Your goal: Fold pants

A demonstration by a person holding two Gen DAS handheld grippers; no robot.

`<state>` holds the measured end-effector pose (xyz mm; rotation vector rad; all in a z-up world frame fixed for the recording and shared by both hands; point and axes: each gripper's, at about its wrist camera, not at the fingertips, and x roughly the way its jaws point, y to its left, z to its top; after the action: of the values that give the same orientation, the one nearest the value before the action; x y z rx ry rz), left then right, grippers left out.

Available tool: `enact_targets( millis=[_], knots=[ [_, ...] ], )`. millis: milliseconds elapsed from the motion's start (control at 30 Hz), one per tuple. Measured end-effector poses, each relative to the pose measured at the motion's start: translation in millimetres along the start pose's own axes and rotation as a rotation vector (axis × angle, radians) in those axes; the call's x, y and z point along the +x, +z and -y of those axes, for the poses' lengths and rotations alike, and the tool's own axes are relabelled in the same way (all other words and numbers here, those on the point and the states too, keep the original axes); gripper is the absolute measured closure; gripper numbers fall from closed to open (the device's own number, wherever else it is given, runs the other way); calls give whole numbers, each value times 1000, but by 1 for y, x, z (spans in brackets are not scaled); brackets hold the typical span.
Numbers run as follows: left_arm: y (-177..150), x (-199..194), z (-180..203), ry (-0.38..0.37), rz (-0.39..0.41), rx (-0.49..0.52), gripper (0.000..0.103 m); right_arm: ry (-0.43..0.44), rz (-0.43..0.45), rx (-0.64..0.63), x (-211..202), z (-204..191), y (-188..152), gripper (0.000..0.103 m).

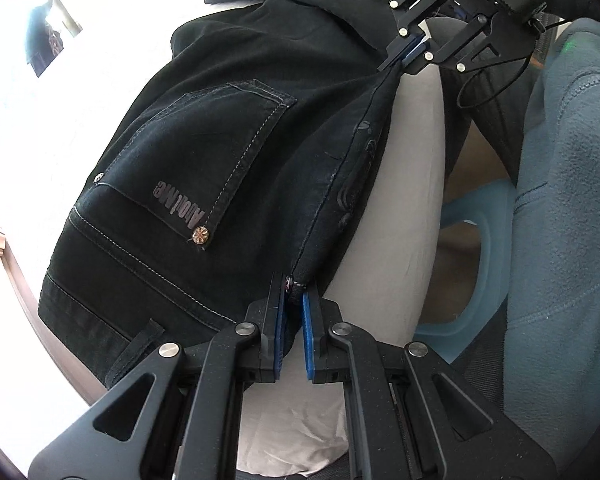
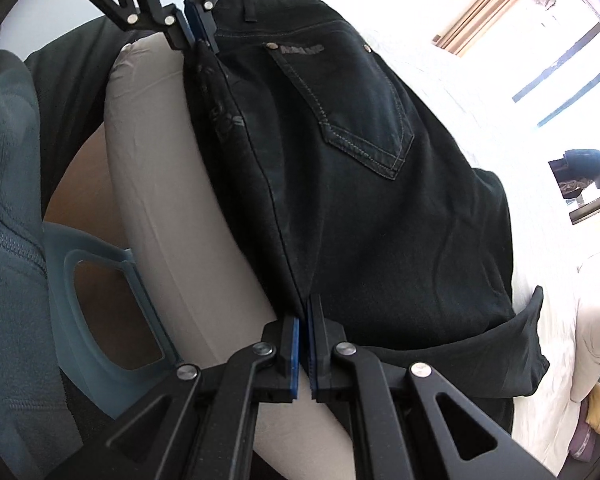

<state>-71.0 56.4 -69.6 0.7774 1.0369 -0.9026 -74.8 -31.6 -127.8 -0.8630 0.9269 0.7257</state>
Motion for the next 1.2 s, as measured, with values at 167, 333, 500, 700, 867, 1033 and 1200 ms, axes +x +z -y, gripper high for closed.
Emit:
enact_targets(
  millis=[167,333,500,700,867,1033,1200],
  knots=[
    [-2,10,-5,11,-4,-25,93,14,-12,16,8,7,1,98],
    [0,5,-18,-5,21,-132,91,-24,-2,29,21,9,-1,96],
    [9,-28,-20,-25,-17,-161,88,-24,28,109,21,18,-4,95],
    [36,-80,-38,-24,88,-229,88,16,91,279,5,46,-3,54],
    [72,-41,-44,-37,107,-301,88,51,40,318,32,40,-11,39],
    [71,23,-45,-41,28,-382,88,105,130,482,2,76,-24,39],
    [85,-2,-48,1,68,-390,88,17,232,783,-38,169,-60,39]
  ],
)
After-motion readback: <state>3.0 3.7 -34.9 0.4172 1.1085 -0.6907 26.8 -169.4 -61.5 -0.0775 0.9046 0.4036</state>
